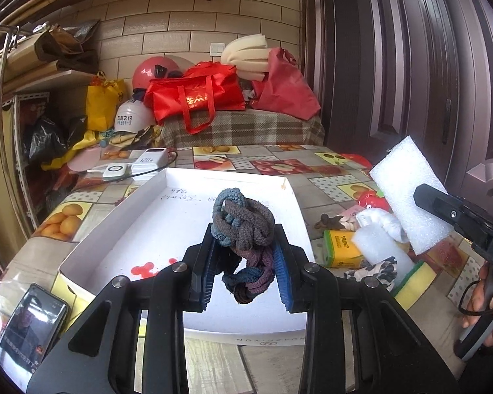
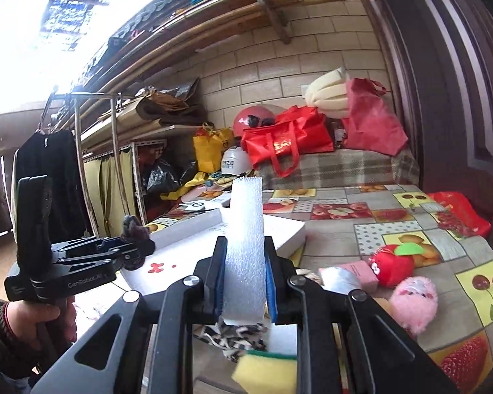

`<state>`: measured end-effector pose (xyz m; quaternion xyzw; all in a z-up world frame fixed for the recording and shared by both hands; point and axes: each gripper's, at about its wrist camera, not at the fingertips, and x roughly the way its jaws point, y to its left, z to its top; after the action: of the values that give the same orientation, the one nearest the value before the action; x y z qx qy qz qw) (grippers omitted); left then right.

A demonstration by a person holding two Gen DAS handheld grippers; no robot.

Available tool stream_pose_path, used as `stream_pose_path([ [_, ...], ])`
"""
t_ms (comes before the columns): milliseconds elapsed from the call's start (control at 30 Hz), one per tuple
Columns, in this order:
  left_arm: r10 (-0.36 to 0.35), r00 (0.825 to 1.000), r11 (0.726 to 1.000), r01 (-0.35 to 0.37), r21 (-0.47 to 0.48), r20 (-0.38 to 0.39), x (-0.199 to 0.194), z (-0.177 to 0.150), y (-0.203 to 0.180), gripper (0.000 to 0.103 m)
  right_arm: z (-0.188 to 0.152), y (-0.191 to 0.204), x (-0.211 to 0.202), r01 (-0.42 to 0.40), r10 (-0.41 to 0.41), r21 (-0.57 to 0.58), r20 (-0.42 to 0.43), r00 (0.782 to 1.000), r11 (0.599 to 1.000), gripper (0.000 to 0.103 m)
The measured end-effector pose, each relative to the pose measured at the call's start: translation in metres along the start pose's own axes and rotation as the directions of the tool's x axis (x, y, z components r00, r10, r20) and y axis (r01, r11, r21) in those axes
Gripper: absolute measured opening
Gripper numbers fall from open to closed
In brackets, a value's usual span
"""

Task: Organize soft objects
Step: 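Drop the rope toy into the white box while the right tool grasps foam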

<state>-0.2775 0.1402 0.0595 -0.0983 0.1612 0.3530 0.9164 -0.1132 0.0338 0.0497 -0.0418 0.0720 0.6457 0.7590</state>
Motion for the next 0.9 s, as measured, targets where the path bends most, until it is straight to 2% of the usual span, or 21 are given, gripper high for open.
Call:
stream_pose_path([
  [267,0.041,0.998,0.998,-0.042,-0.038,-0.044,0.021,0.001,0.025,0.031,0.0,0.034,0.028,-0.061,0.058,-0.084,-0.044,0.997,0.995,0.019],
  [400,0.071,0.996,0.995,-0.074,-0.062,-0.049,0.03,0.001,0.037,0.031,0.001,0.038,0.04,-0.071,0.067,-0.071,-0.063,0.996,0.995,0.019],
  [667,0.111,0.991,0.994,-0.113,-0.017,-0.07,0.053,0.007,0.04,0.031,-0.001,0.046,0.077,-0.073,0.068,-0.038,-0.122,0.99,0.997,0.018],
  [900,0.117,0.977,0.984,-0.139,-0.112,-0.181,0.089,0.012,0.072,0.031,-0.002,0.047,0.108,-0.051,0.05,-0.002,-0.161,0.986,0.999,0.018],
])
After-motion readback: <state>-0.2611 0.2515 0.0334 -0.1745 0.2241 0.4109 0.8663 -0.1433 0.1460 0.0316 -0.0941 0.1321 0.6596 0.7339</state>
